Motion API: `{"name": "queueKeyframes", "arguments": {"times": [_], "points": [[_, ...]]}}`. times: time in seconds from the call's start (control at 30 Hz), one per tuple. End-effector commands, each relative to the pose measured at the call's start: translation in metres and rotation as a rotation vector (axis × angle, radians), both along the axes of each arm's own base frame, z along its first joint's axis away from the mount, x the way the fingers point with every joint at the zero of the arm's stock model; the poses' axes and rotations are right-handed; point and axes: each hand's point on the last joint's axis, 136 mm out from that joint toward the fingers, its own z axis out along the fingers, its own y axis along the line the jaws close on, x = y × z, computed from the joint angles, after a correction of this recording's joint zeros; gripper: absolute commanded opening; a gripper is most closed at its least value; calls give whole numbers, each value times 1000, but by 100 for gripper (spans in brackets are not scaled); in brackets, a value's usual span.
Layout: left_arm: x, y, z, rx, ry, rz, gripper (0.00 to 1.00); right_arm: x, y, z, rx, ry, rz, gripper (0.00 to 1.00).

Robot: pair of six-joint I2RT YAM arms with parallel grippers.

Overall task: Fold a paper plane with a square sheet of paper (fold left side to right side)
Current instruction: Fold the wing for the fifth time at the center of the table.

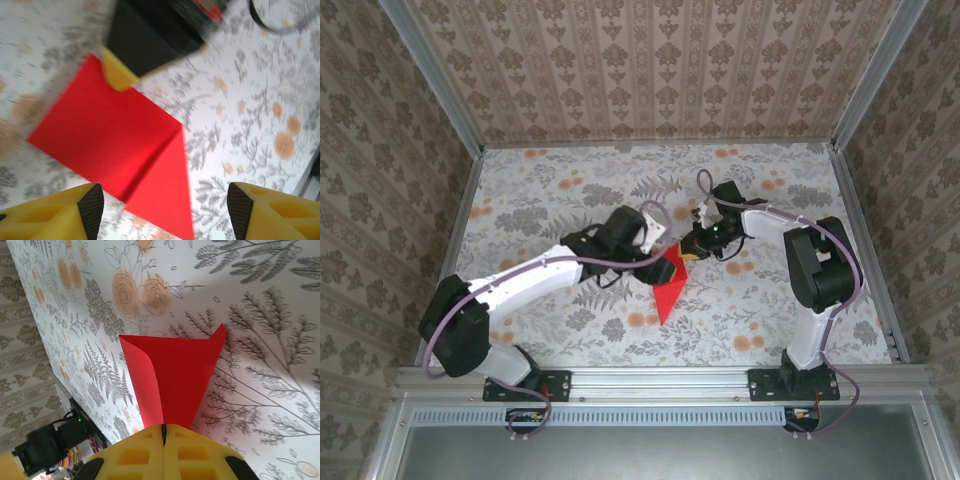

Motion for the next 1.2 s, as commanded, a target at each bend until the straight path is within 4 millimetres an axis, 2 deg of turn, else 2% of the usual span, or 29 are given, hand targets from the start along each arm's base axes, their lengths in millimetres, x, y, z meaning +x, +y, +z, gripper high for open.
{"name": "queueKeyframes", "arguments": {"times": [0.0,0.17,0.3,0.6,0.77,0.93,1.17], "points": [[-13,6,-22,149,-7,37,71,8,4,3,-39,46,-68,0],[-28,-4,-43,303,6,50,73,10,9,-3,-65,65,-82,0],[-33,0,-58,412,0,78,74,11,8,-6,-75,71,-95,0],[-31,9,-79,604,-61,125,75,13,8,-7,-81,78,-103,0],[-30,10,-88,667,-83,131,71,14,7,-8,-84,79,-106,0],[-30,11,-95,692,-83,132,59,13,7,-9,-86,83,-104,0],[-32,8,-99,680,-71,123,33,10,6,-12,-100,88,-101,0]]}}
